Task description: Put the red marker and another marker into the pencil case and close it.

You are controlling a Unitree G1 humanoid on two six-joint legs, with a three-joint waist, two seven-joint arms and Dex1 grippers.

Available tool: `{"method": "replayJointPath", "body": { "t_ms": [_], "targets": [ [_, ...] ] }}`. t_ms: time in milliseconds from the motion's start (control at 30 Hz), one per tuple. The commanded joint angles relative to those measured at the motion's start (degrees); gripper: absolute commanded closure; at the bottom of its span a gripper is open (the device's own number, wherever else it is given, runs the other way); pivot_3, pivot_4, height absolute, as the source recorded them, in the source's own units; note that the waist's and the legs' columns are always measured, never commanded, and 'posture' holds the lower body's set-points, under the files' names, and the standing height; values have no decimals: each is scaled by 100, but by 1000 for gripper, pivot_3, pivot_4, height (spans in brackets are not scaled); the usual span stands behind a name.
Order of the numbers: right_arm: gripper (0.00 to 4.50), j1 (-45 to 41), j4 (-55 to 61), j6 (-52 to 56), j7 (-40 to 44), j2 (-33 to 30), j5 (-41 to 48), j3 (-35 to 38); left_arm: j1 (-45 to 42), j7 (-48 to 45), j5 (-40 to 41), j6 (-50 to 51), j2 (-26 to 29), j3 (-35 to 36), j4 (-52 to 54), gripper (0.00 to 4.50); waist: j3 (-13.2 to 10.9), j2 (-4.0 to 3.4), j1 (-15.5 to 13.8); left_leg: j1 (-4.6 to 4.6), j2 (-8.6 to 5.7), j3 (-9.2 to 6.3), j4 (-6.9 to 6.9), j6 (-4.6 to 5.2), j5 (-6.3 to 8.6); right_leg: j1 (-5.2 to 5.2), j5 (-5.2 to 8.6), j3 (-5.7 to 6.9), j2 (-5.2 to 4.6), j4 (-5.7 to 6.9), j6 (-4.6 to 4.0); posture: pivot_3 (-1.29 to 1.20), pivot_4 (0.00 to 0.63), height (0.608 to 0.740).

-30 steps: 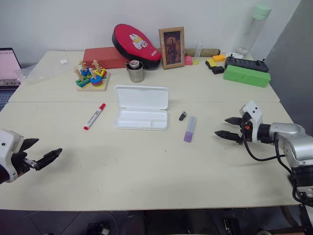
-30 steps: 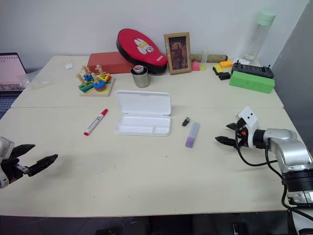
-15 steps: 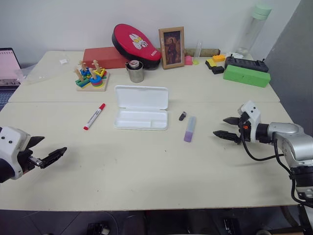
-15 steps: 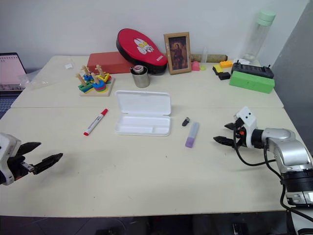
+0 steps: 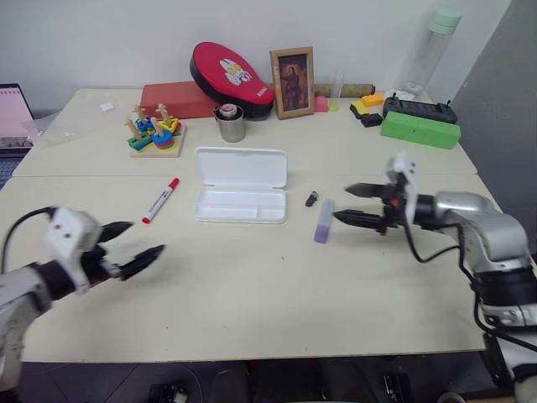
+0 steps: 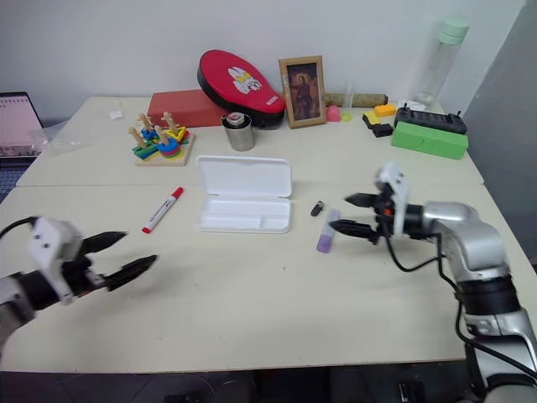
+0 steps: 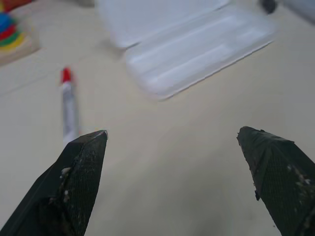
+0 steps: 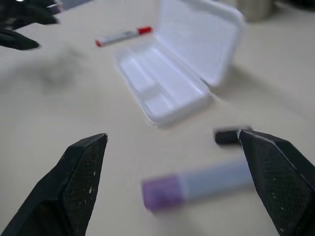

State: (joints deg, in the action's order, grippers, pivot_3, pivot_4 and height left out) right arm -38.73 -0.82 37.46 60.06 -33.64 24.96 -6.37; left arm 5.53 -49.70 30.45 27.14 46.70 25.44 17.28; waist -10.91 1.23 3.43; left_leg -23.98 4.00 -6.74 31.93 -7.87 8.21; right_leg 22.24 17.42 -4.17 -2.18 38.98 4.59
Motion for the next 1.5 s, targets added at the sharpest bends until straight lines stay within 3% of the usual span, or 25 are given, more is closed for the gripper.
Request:
{"method": "replayJointPath", "body": {
  "t_ms": [33, 267, 533, 633, 800, 1167, 1367, 1500],
  "targets": [
    [45, -491, -356, -286, -49, 639, -611, -954, -304, 254, 30, 56, -263, -537, 448, 0, 0, 1, 4, 0, 1, -1, -1, 0, 0, 0, 0, 0, 2, 0, -1, 0, 150, 740],
    [45, -1194, -1991, -1159, -212, 1707, -1603, -1833, -807, 493, 16, 116, -696, -1206, 692, 0, 1, 2, -20, -11, -1, -10, -1, -1, 0, 4, -16, 6, 4, -1, -28, 0, 150, 740],
    [45, -1848, -3712, -1991, -260, 2278, -2215, -1850, -907, 633, 37, 88, -815, -1311, 789, 0, 2, 3, -18, -9, -1, -14, -1, -1, -1, 1, -17, 9, 4, 1, -27, 0, 150, 740],
    [510, -1957, -4082, -2056, -225, 2350, -2473, -1970, -949, 742, 59, 42, -908, -1293, 809, 0, 1, 3, -12, -7, -1, -14, -2, -1, -1, 1, -17, 9, 4, 1, -27, 0, 150, 740],
    [1653, -2115, -4439, -2183, -298, 2514, -2717, -1901, -1135, 954, 275, 85, -1117, -1101, 798, 0, 2, 3, -26, -7, -1, -16, 1, -1, -1, -2, -17, 11, 5, 3, -27, 0, 150, 740],
    [4407, -2122, -4481, -2345, -159, 2600, -2856, -1713, -1097, 1023, 524, 128, -1126, -936, 803, 0, 2, 3, -12, -5, -1, -16, -1, -1, -1, -2, -18, 10, 5, 4, -27, 0, 150, 740],
    [4407, -2044, -4210, -2453, 3, 2576, -2804, -1652, -1045, 1039, 570, 100, -1074, -910, 793, 0, 2, 3, -12, -4, -1, -16, 0, -1, -1, -3, -18, 10, 5, 4, -28, 0, 150, 740],
    [4407, -1651, -3074, -2261, 501, 2336, -2647, -1738, -631, 847, 672, 208, -807, -629, 959, 0, 1, 2, -12, -6, 0, -16, -2, -1, -1, -1, -17, 10, 5, 3, -27, 0, 150, 740]
  ]
}}
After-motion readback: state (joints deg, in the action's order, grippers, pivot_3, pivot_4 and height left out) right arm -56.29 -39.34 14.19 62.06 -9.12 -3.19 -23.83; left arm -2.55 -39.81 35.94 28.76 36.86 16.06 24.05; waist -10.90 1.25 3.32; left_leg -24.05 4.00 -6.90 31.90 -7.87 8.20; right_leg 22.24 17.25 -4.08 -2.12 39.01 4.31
